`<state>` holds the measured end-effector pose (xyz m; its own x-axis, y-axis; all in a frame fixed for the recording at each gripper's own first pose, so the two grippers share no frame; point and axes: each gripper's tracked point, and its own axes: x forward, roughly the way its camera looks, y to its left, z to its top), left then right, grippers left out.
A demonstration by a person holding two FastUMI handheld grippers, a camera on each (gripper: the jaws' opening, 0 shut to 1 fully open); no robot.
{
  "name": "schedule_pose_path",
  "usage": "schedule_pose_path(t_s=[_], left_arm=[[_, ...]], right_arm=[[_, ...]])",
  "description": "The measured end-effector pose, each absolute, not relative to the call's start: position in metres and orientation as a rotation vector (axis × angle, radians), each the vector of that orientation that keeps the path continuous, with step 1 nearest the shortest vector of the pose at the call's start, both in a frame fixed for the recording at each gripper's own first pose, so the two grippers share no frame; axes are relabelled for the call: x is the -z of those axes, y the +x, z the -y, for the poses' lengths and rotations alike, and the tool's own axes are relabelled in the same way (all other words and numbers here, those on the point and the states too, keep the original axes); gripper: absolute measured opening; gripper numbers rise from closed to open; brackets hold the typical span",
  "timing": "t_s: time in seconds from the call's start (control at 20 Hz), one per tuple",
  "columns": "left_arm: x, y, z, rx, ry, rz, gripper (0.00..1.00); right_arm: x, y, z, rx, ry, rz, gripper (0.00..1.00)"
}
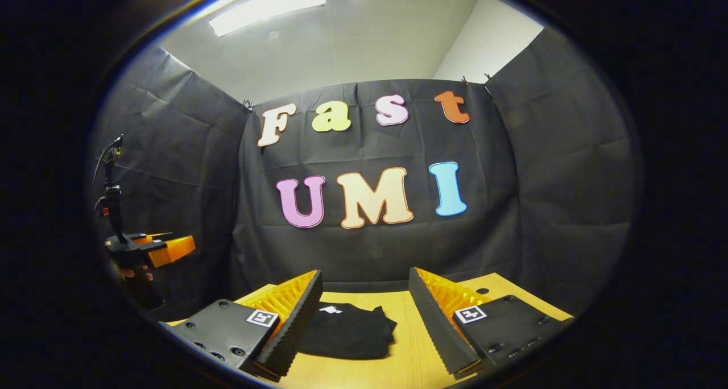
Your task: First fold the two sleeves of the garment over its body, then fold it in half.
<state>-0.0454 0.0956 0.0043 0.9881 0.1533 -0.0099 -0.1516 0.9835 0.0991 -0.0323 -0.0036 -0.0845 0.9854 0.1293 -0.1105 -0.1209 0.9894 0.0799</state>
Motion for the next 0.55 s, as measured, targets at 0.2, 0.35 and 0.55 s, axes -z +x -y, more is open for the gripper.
schedule_pose_path(t_s=[0.2, 0.35, 0.55], left_arm=[[-0.012, -0.072, -0.076, -0.132, 0.094, -0.015, 0.93], [-0.016, -0.08, -0.062, -0.107, 0.071, -0.009, 0.92], [-0.028, -0.086, -0.051, -0.091, 0.068, 0.004, 0.92]], right_arm=[[0.079, -0.069, 0.005, -0.135, 0.084, -0.111, 0.94], [0.073, -0.089, 0.009, -0.136, 0.088, -0.112, 0.98], [0.058, -0.105, 0.016, -0.132, 0.089, -0.077, 0.93]])
